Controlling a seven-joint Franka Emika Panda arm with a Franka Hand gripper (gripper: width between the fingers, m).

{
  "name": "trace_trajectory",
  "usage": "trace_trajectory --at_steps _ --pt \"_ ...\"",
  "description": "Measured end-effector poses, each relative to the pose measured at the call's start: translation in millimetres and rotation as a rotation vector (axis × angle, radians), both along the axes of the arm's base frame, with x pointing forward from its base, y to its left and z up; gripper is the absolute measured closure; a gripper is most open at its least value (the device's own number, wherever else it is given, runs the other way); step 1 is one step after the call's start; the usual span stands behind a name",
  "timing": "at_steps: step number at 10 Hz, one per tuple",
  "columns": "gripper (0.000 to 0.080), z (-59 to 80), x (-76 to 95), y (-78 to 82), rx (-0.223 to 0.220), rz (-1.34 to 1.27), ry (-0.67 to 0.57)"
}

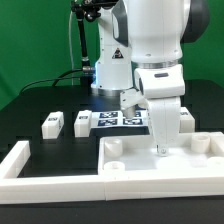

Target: Assemble desk

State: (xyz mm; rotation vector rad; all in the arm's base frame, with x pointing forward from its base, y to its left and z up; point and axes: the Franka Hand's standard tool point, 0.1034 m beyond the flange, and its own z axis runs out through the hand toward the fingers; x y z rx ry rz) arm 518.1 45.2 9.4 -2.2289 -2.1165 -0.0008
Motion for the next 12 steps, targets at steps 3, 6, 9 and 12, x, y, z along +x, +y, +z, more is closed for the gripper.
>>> trace_trajectory --at_steps 3,6,9,12 --pt "0.0151 32.2 4.3 15.5 -0.016 -0.174 -0.030" --pt "0.0151 55.5 9.0 40.4 -0.034 -0.473 -0.022" --pt "0.0151 54.0 9.2 40.7 -0.031 -0.635 -0.009" --pt "0.0151 49.7 -7.4 58.2 -0.055 -1.010 0.028"
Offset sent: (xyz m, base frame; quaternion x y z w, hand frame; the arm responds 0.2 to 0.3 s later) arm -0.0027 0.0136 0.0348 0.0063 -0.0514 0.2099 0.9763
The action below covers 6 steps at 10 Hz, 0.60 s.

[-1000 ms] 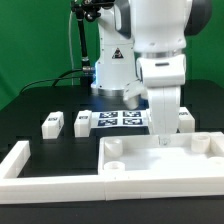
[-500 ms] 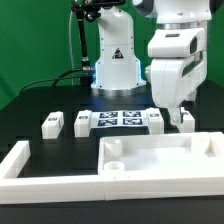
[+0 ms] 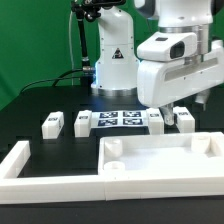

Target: Assemble desk

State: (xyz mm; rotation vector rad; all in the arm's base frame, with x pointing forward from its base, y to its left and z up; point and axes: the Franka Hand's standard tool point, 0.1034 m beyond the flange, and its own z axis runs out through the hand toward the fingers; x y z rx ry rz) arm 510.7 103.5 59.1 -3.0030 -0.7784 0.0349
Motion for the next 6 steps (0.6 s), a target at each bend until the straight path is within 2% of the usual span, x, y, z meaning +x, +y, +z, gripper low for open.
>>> trace_trajectory --at_steps 1,2,4,6 --pt "0.0151 -0.5 -5.4 11.5 -0.008 -0.119 0.014" --pt "0.0151 -2.3 -7.9 16.5 -0.011 -0.261 0.032" --pt "0.0151 -6.9 -7.1 16.8 0.005 -0.336 0.019" --pt "0.0151 -6.5 -8.8 16.4 -0.005 -0.334 0.043"
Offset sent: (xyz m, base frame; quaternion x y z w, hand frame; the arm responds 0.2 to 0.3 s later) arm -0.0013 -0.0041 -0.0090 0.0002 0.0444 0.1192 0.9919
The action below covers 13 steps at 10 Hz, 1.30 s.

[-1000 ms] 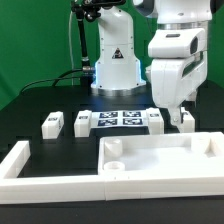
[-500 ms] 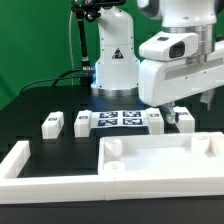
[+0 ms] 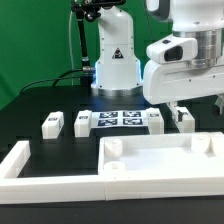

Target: Assemble desk

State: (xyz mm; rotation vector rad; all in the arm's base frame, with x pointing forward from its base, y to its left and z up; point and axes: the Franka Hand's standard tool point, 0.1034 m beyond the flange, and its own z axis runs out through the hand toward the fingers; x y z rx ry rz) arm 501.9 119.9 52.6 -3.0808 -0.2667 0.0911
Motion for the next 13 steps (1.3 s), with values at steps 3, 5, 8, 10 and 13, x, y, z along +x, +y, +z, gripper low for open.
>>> trace_trajectory --at_steps 3,5,8,10,13 --pt "0.0151 5.0 -23.2 1.3 -0.060 -0.052 0.226" --pt "0.0151 3.0 -23.3 3.2 -0.081 -0.109 0.424" --pt "0.0151 -1.1 -26.1 4.9 -0.097 -0.095 0.547" --pt "0.0151 -9.6 -38.0 4.7 -0.108 -0.103 0.672" --pt "0.0151 -20.8 -50.6 1.6 -0.115 -0.122 0.850"
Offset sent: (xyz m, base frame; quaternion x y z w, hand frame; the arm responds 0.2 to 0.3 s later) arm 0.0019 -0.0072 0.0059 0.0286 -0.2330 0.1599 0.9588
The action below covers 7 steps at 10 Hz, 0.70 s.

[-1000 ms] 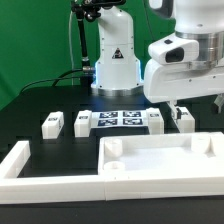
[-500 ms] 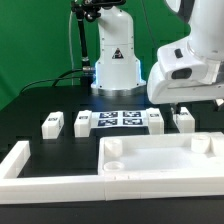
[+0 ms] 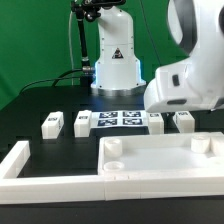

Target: Assemble desk

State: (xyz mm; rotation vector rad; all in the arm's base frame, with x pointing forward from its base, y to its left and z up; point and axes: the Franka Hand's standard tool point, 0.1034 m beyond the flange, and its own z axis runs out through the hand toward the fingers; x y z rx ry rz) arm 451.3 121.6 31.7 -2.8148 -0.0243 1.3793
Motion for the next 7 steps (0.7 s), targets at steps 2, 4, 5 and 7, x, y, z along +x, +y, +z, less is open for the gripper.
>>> trace_trajectory --at_steps 2,4,5,7 --pt "0.0151 0.0 0.4 0.4 0.003 0.003 -0.003" --pt "0.0151 -6.9 -5.5 -0.2 0.002 0.001 -0.002" --pt "0.0151 -11.6 -12.2 0.9 -0.009 0.000 0.022" --pt "0.0151 -24.8 -21.8 4.1 -0.016 0.007 0.069"
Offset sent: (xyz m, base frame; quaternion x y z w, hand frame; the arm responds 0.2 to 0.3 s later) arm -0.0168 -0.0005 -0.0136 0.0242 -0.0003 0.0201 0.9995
